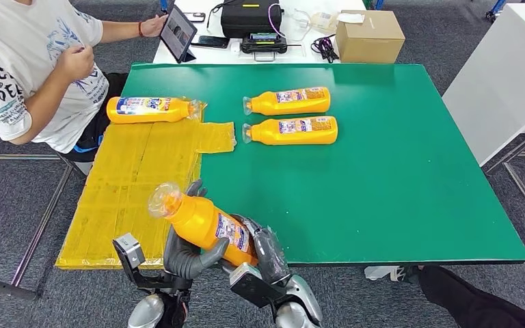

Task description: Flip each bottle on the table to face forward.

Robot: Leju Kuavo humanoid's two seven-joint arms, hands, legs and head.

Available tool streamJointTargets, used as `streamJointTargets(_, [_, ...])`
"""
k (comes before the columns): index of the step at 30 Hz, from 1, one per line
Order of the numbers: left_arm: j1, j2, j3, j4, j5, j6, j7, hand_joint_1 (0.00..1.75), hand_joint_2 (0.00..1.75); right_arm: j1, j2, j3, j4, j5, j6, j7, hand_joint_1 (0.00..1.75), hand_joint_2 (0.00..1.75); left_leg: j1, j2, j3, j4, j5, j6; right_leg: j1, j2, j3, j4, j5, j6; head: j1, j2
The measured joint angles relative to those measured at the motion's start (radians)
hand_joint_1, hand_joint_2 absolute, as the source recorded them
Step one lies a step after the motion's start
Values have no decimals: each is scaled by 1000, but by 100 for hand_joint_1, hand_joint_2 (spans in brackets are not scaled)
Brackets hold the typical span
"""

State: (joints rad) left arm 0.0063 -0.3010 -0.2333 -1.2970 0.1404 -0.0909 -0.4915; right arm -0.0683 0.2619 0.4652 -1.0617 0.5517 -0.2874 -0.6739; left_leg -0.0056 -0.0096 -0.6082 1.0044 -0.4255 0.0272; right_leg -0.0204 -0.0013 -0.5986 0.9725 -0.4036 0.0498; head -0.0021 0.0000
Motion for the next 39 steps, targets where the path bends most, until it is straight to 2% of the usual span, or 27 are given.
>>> streamJointTargets(8, [-3,8,2,12,-3,5,5,2,175,-54,8,58,97,29,-11,25,175,175,0,0,0,0,0,0,0,0,0,0,0,0,0,0])
streamJointTargets(12, [-4,12,6,21,-2,1,6,171,175,-75,11,82,143,25,-9,25,175,175,0,0,0,0,0,0,0,0,0,0,0,0,0,0])
streamJointTargets(13, [-4,14,6,23,0,-2,6,175,175,-80,11,86,153,23,-9,25,175,175,0,0,0,0,0,0,0,0,0,0,0,0,0,0])
streamJointTargets(24, [-3,20,13,28,20,-32,0,175,175,-105,11,99,195,17,-11,25,175,175,0,0,0,0,0,0,0,0,0,0,0,0,0,0])
streamJointTargets(25, [-3,21,15,28,24,-34,-2,175,175,-106,11,101,196,17,-11,25,160,175,0,0,0,0,0,0,0,0,-1,0,0,0,0,0])
streamJointTargets(28, [-3,22,19,28,33,-40,-5,175,175,-107,11,103,198,17,-17,25,29,175,0,0,0,0,0,0,0,0,-1,0,0,0,0,0])
streamJointTargets(29, [-4,22,20,27,37,-43,-6,175,175,-106,12,104,198,16,-24,25,0,175,0,0,0,0,0,0,0,0,-1,0,0,0,0,0])
streamJointTargets(39, [-4,22,21,-10,48,-46,-11,175,175,-101,13,105,177,10,-57,47,0,175,0,0,0,0,0,0,0,0,0,0,0,0,0,0])
